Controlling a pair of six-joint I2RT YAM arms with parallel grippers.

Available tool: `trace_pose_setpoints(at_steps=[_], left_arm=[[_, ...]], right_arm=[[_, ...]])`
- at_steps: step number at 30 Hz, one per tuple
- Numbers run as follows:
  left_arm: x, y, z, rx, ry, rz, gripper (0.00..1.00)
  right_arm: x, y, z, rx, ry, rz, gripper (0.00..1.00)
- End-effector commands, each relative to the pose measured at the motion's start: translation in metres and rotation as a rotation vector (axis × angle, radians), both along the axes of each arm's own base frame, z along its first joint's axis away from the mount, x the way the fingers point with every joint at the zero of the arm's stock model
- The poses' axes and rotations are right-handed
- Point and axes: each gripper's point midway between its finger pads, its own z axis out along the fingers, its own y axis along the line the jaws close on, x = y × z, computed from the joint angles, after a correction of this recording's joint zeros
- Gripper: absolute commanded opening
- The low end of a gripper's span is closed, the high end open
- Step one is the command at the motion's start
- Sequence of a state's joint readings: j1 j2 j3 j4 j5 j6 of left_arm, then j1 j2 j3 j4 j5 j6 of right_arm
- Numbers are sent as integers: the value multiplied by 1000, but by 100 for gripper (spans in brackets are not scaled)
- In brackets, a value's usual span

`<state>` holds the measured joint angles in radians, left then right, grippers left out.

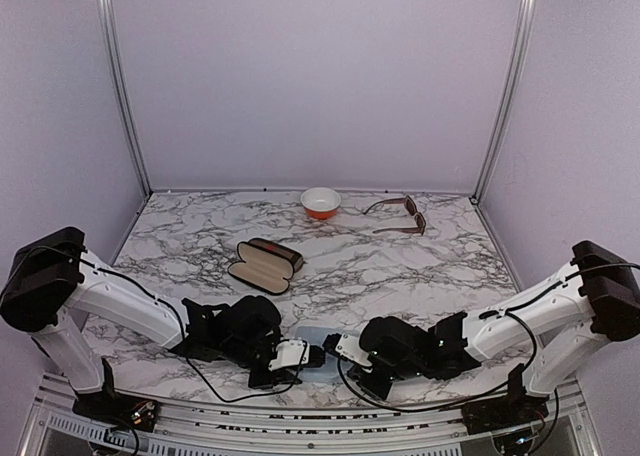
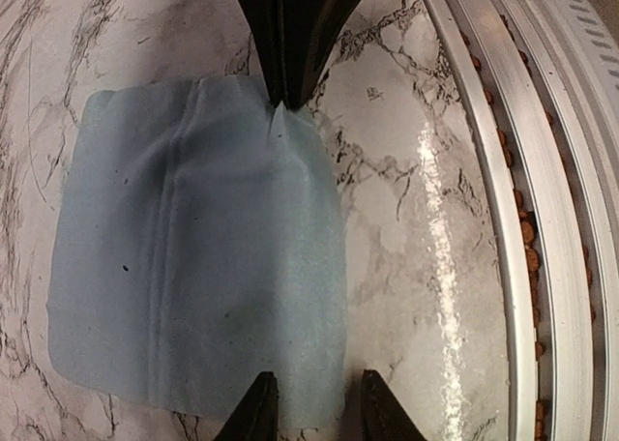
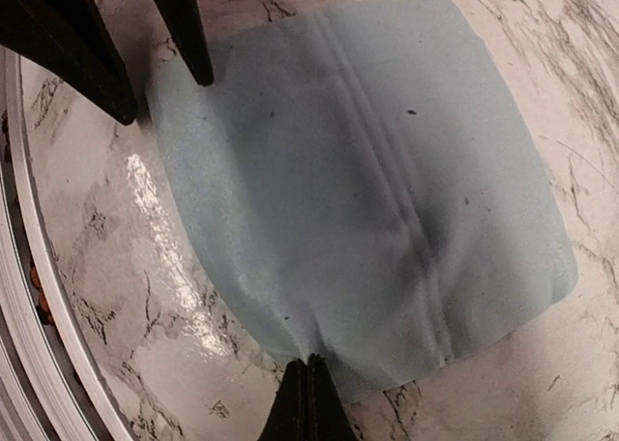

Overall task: Organize the sunglasses
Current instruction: Fold the glasses cleaning cloth at the corner of the board.

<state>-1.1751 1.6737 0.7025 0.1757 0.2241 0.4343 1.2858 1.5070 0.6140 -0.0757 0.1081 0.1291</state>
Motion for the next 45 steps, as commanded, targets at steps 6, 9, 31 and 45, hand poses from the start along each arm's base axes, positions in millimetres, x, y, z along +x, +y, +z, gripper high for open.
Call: trace_pose_setpoints(at_steps=[6, 9, 31, 45], left_arm=[[3, 9, -27, 86, -17, -19, 0], [3, 6, -26, 71, -9, -12, 0], [-11, 1, 11, -33, 96, 55, 0], [11, -6, 32, -92, 70, 134, 0]], right_arm=[[0, 4, 8, 36, -13, -5, 0], [1, 3, 8, 37, -13, -6, 0], [-6, 9, 24, 69, 14, 23, 0], [12, 6, 34, 47, -76, -22, 0]])
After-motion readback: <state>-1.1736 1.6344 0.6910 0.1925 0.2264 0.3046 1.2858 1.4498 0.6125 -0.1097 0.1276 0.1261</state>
